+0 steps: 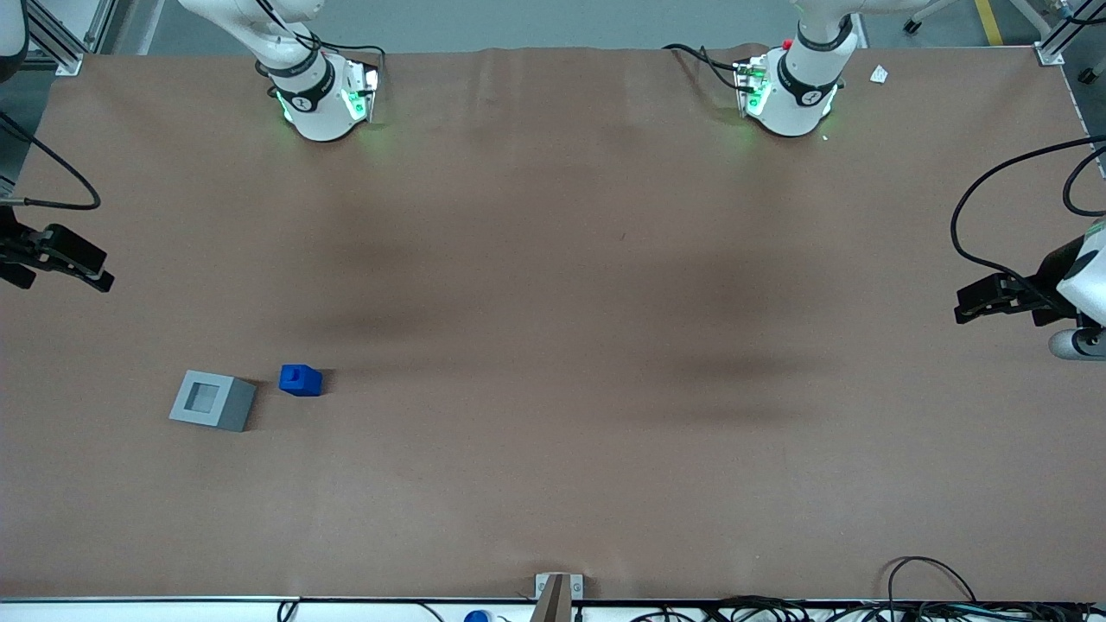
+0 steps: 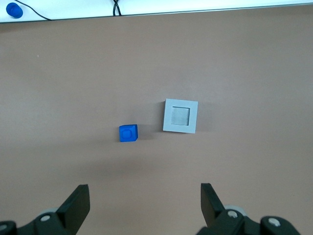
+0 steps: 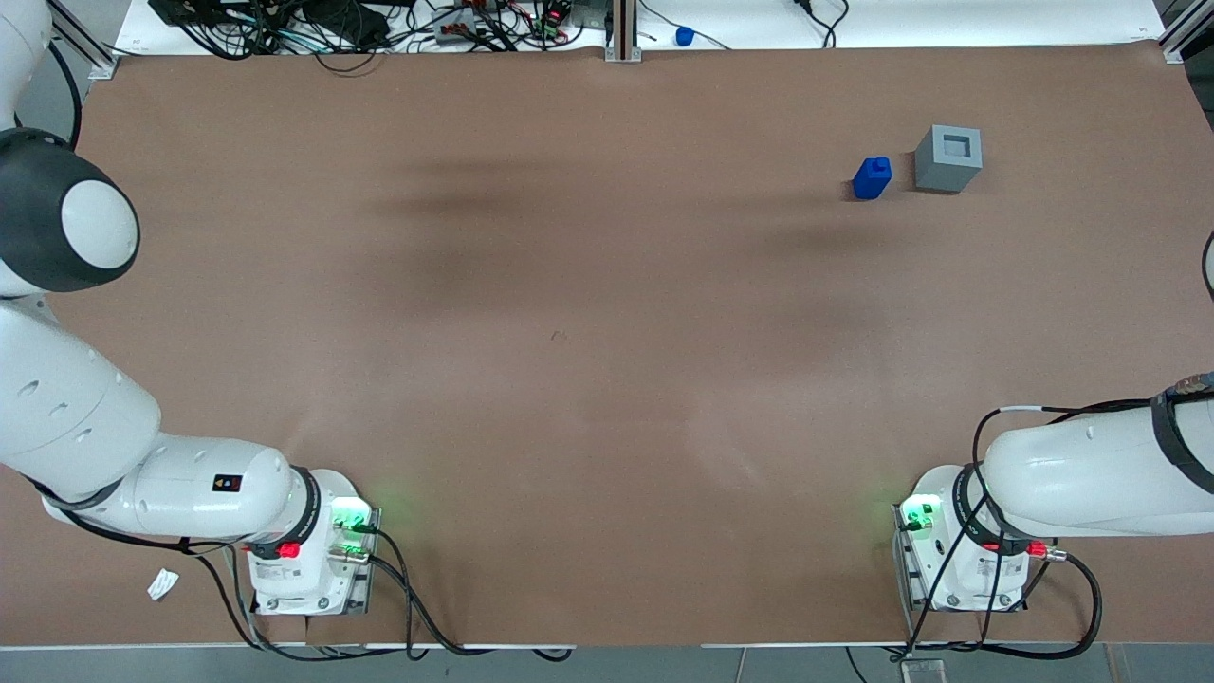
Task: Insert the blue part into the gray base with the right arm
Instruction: 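Move the open right gripper down toward the blue block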
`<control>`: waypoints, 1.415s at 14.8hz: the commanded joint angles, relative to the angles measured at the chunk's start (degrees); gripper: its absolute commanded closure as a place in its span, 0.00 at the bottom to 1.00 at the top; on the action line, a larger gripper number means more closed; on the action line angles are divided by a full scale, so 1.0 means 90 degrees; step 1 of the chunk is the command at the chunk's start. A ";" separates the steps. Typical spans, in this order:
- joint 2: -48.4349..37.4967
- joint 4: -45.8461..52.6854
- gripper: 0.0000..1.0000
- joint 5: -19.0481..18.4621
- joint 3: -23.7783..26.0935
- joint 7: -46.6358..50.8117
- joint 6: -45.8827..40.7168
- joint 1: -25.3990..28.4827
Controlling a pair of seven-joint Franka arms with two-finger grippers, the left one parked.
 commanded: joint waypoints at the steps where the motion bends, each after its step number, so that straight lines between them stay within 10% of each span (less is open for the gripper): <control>1: -0.0105 -0.0082 0.00 -0.0094 0.0047 -0.0065 -0.0032 -0.0039; 21: 0.0304 -0.0111 0.00 0.0099 0.0057 -0.0104 0.0250 -0.0097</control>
